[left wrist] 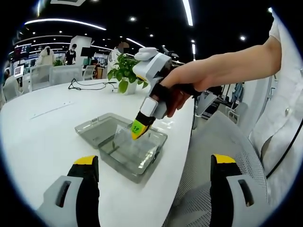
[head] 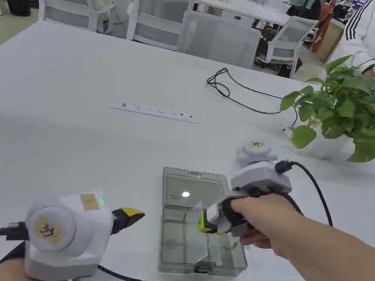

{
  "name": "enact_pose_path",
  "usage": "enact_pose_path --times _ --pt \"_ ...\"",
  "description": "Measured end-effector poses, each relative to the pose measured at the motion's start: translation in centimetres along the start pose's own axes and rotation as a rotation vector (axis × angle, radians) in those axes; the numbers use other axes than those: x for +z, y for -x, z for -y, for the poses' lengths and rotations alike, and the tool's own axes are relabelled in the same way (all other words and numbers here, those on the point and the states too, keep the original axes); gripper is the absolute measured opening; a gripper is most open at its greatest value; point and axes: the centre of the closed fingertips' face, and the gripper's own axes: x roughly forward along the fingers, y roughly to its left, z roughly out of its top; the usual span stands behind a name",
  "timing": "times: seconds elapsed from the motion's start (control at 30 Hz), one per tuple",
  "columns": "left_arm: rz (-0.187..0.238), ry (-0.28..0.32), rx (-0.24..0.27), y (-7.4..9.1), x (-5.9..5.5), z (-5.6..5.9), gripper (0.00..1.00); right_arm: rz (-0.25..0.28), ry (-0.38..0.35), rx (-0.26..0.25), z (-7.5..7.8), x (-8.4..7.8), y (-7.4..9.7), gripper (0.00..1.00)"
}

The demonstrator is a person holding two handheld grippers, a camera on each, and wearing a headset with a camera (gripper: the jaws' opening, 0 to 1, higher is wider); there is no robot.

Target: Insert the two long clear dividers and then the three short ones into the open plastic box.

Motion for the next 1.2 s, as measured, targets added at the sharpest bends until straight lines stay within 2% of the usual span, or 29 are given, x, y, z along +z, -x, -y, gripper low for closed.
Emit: enact_pose_path --times 0.2,0.53,0.8,1.2 --pt "0.002 0.002 0.001 0.1 -0.1 -0.1 1.00 -0.007 0.051 -0.019 -0.2 0.0 -0.2 0.07" --pt "0.008 0.001 -0.003 0.1 -0.1 0.0 1.00 -0.017 0.086 -0.022 -0.7 0.0 -0.8 0.07" --pt "0.006 0.006 -0.002 0.1 -0.3 0.0 1.00 -0.031 0.093 -0.005 -0.6 -0.4 -2.0 0.09" --pt "-0.006 0.002 -0.001 0.1 -0.5 -0.2 1.00 -0.028 0.078 0.018 -0.4 -0.6 -2.6 0.09"
